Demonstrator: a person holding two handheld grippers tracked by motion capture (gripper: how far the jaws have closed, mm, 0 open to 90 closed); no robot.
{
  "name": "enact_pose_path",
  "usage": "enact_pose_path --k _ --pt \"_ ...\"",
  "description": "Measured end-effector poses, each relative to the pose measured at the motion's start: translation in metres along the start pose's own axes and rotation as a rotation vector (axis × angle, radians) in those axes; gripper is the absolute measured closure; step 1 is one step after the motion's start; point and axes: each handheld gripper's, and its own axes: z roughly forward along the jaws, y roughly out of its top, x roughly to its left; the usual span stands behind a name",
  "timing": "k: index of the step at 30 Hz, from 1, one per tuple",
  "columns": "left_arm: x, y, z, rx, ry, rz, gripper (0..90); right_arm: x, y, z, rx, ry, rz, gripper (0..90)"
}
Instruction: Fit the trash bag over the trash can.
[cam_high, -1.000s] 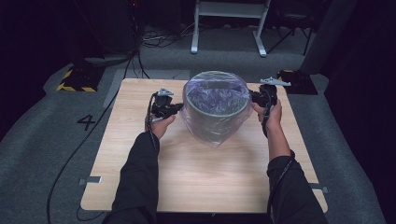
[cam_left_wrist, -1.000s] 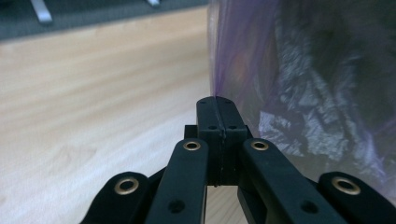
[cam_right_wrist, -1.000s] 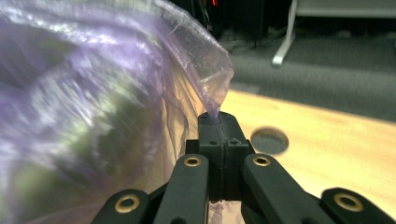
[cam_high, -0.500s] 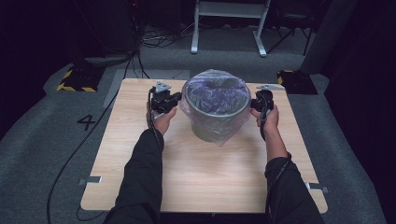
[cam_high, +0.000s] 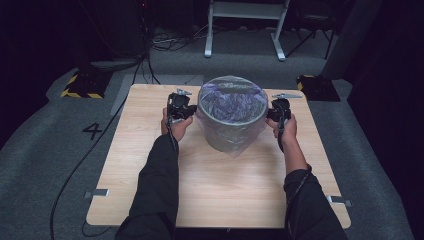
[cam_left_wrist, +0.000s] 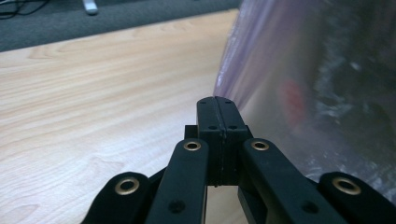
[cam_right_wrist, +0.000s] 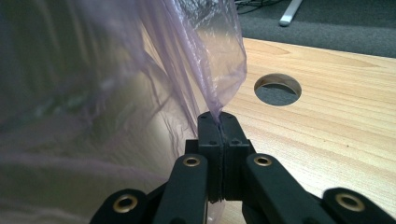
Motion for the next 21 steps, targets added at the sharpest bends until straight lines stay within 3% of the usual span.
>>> enact_pose_path --k 4,7,10,13,21 --pt "-0.004 -0.010 0.000 0.012 -0.044 0.011 89.8 -0.002 -0.006 -0.004 -0.003 0.024 -0.009 90.0" --pt "-0.005 -0.017 0.000 0.038 -0.044 0.032 89.8 -0.001 -0.011 -0.009 -0.004 0.040 -0.037 90.0" --pt "-0.005 -0.024 0.001 0.052 -0.052 0.038 89.8 -0.002 -0.018 -0.009 0.033 0.026 -0.071 90.0" --pt "-0.006 -0.033 0.001 0.069 -0.054 0.061 89.8 -0.004 -0.027 -0.009 0.030 0.051 -0.058 90.0" --pt "-0.005 -0.047 -0.011 0.040 -0.054 0.094 89.8 -0.001 -0.044 -0.014 0.050 0.077 -0.074 89.9"
